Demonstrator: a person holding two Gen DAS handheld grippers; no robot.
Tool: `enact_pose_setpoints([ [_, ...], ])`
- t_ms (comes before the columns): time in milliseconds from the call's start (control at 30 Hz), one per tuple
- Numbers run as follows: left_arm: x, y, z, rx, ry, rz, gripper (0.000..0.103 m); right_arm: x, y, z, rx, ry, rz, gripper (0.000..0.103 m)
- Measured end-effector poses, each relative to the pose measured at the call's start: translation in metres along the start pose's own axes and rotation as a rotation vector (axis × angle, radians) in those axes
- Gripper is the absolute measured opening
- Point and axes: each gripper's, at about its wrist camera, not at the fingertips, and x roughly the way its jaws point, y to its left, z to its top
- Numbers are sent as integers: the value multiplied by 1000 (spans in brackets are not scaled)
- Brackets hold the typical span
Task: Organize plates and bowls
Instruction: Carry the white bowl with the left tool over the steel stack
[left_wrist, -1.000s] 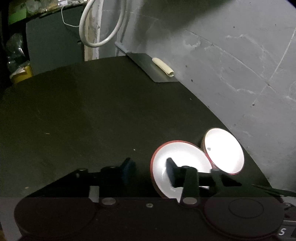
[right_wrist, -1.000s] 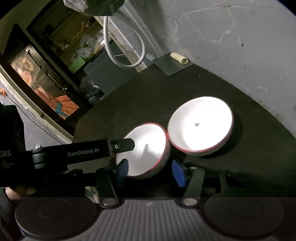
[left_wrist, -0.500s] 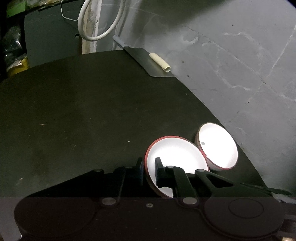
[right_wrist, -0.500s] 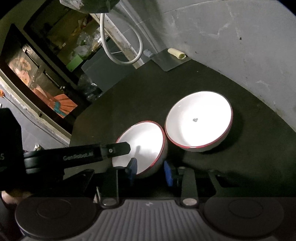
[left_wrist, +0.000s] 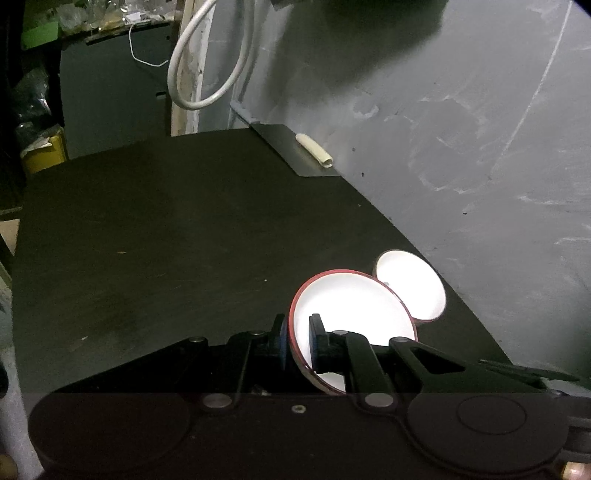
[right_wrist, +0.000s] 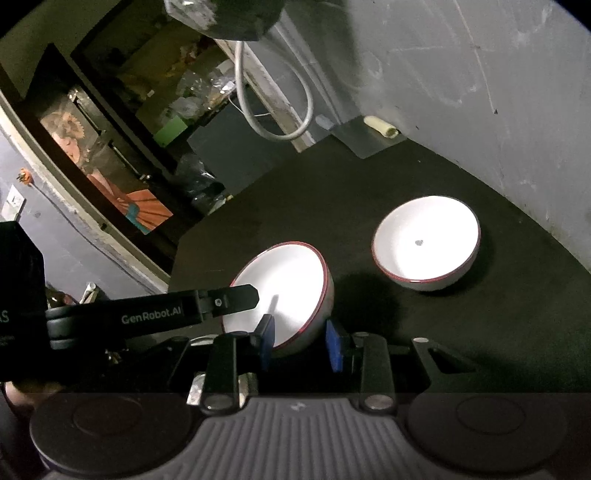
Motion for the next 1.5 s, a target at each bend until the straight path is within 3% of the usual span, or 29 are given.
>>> enact_pose_setpoints([
  [333,-50,0,-24,1,-37,-10,12,-38,33,-27,-40,-8,12,34],
  [800,-116,9,-82,-19,-50,-31,12,-85,77,-83,-82,13,21,34],
  [1500,-164,10,-152,-26,6,-44,12,-122,97,-146,-127,108,24,34],
])
